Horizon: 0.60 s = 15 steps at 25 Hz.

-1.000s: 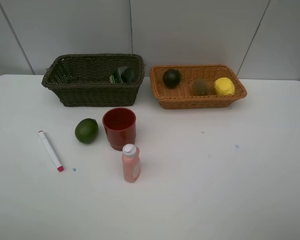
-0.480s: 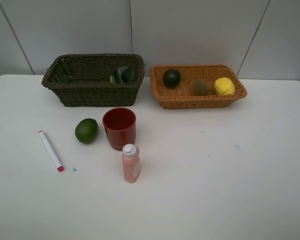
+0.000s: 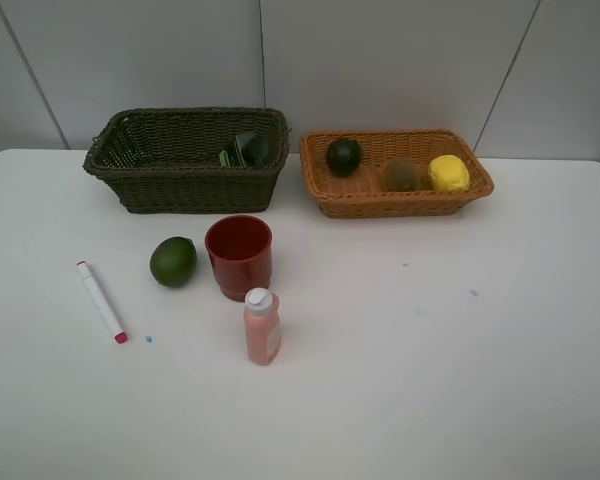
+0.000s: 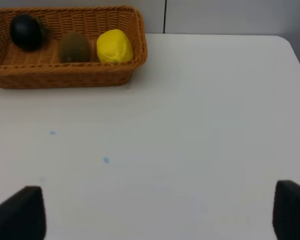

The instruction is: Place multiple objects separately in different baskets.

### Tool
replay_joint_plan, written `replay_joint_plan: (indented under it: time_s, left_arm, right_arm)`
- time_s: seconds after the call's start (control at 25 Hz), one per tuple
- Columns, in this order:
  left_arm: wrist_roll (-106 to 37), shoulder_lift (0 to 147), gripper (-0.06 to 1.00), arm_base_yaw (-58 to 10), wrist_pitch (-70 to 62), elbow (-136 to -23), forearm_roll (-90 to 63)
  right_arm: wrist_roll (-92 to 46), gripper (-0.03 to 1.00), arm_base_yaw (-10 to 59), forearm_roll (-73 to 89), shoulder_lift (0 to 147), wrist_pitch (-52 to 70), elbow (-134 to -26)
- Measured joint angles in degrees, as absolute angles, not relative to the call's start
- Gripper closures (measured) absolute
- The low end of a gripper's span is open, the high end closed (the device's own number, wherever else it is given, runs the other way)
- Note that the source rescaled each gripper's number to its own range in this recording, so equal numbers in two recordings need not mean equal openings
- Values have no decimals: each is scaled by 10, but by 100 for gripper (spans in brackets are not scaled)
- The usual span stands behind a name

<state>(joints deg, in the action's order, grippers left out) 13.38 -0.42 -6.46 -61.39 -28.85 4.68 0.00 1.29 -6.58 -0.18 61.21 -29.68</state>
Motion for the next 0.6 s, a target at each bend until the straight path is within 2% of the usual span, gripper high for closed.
replay_joint_plan:
  time_s: [0.6]
  left_arm:
    - [134,-4,-6,-65,-614,-289,47]
  right_arm:
    - [0,-3,13,-66,-2,612,-297]
